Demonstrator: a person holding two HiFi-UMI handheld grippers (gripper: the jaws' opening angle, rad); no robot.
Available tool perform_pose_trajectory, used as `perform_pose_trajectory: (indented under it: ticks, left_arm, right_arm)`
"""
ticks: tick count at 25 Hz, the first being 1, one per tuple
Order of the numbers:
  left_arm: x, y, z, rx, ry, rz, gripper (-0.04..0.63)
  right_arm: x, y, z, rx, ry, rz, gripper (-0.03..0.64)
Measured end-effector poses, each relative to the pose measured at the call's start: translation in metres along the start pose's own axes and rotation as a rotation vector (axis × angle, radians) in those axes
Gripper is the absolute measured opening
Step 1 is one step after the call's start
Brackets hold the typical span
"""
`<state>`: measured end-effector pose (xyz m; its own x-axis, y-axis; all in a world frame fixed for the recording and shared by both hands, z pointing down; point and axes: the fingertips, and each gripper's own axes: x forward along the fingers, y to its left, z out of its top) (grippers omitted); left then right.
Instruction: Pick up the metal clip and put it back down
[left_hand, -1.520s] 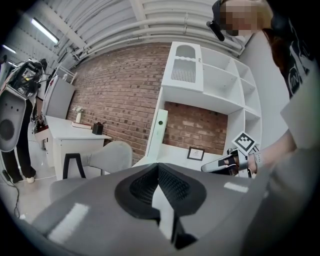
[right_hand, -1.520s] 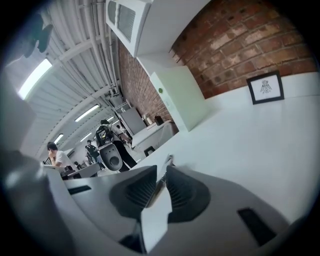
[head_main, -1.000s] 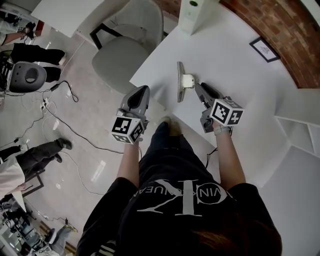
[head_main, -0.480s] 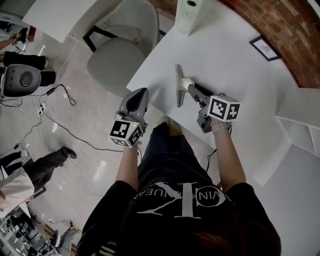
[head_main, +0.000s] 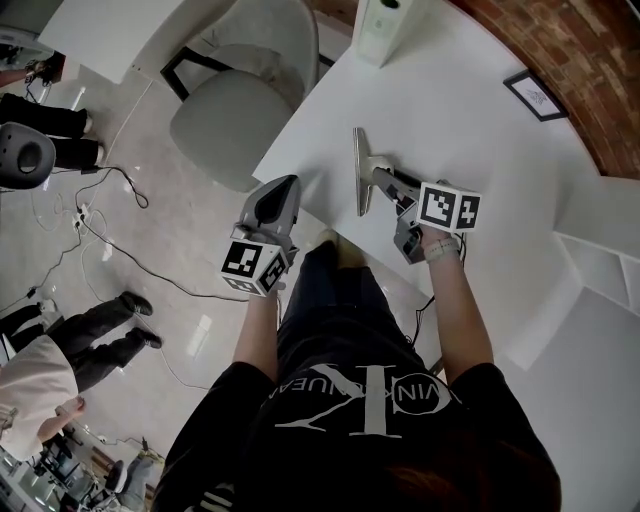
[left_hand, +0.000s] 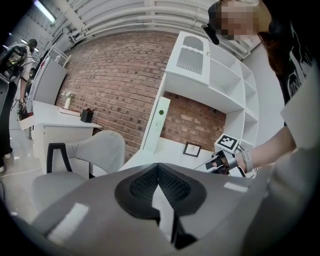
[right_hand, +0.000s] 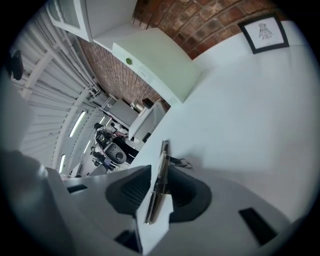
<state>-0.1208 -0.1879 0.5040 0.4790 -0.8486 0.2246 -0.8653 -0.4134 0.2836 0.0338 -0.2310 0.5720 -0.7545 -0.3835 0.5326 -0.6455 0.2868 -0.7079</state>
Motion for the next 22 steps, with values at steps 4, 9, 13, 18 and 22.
perform_pose_trajectory:
  ticks: [4,9,13,18,22]
  left_arm:
    - [-0.002,0.002,-0.002,-0.004,0.003,0.004,0.011]
    - [-0.004,0.006,-0.001,-0.017,0.006,0.013,0.011]
    - [-0.006,0.008,-0.003,-0.027,0.002,0.015,0.011]
    - [-0.006,0.008,-0.001,-0.023,-0.003,0.012,0.011]
    - [-0.005,0.007,0.003,-0.016,-0.006,0.006,0.011]
  right_arm:
    - [0.001,-0.002,0.0,0.024,-0.002,-0.002,0.094]
    - [0.0,0.002,0.006,0.027,-0.023,0.0,0.046]
    - [0.001,0.003,0.007,0.034,-0.041,0.005,0.041]
    - [-0.003,0.003,0.01,0.058,-0.092,0.014,0.035]
    - [-0.009,0.003,0.016,0.064,-0.13,0.012,0.034]
